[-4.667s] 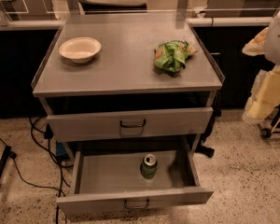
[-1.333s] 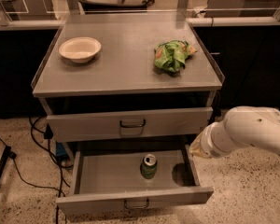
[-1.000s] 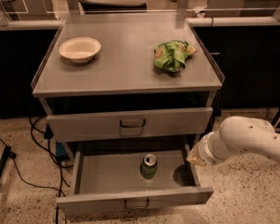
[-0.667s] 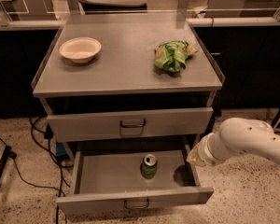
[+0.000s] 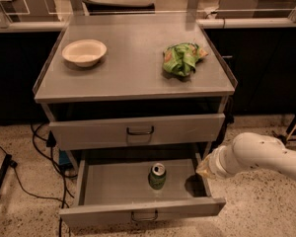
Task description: Pick green can from middle drawer and place on counter
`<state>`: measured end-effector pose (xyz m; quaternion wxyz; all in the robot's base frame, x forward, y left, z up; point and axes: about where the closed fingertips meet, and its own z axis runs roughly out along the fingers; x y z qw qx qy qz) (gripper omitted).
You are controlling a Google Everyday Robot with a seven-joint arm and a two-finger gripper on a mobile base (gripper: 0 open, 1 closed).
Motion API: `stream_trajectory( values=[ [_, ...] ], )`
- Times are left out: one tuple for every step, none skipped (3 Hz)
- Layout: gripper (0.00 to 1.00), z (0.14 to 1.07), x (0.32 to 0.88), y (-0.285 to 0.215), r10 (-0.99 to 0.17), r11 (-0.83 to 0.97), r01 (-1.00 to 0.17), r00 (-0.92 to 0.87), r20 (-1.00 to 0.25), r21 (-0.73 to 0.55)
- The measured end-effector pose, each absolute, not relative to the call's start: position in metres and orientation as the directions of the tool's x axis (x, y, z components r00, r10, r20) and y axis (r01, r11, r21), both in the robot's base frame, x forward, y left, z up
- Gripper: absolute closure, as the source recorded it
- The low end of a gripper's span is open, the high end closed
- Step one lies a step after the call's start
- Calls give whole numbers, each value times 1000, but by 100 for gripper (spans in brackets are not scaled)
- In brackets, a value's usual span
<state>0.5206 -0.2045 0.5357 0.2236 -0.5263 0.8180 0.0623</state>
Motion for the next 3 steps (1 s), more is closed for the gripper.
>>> stream_trajectory(
  values=[
    [100,505,529,-195,-809,434,-896,-338,-480,-100],
    [100,478,534,-177,-777,413,-910,-330,-536,-38],
    [100,472,533,-160,-721,395,-919,-319,-616,14]
  ],
)
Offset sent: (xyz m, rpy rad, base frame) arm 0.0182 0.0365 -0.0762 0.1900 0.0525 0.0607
